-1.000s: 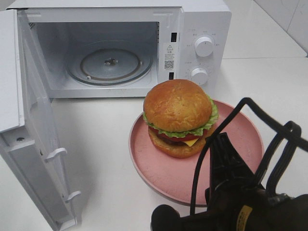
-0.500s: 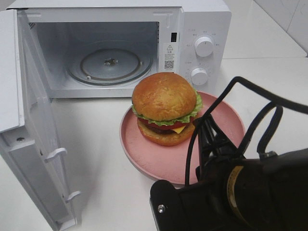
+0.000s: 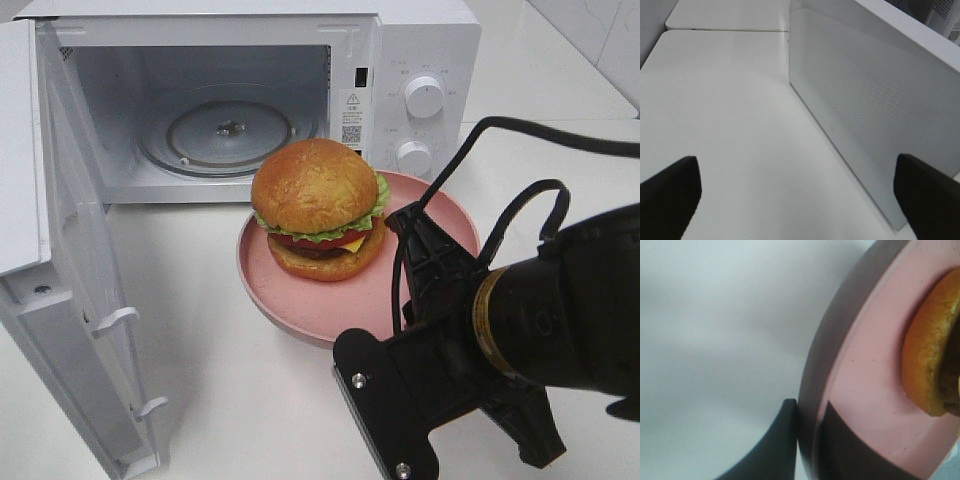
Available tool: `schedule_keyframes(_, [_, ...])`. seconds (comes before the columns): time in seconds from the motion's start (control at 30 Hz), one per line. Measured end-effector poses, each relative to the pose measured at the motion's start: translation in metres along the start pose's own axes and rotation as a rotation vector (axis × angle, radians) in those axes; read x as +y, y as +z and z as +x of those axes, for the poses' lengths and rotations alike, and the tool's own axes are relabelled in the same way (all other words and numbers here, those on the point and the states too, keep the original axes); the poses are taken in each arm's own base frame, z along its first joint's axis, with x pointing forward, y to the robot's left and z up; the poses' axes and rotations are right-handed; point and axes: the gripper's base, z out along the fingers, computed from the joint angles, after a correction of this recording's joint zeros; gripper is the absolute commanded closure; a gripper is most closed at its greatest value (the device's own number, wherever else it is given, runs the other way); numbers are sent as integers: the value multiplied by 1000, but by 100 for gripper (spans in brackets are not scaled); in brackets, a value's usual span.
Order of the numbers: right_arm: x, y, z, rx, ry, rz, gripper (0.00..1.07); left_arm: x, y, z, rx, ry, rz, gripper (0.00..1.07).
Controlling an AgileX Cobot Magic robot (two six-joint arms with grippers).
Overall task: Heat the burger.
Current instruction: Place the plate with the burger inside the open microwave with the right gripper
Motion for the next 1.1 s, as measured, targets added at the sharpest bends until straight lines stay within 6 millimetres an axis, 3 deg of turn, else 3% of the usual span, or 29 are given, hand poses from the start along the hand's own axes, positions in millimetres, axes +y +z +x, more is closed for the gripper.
schedule_keyframes(0.67, [-6, 20, 30, -172, -128, -77, 107, 0, 0, 0, 0, 0, 0, 6])
schedule_keyframes(1.1, [-6, 23, 36, -254, -176, -85, 107, 0, 0, 0, 0, 0, 0, 6])
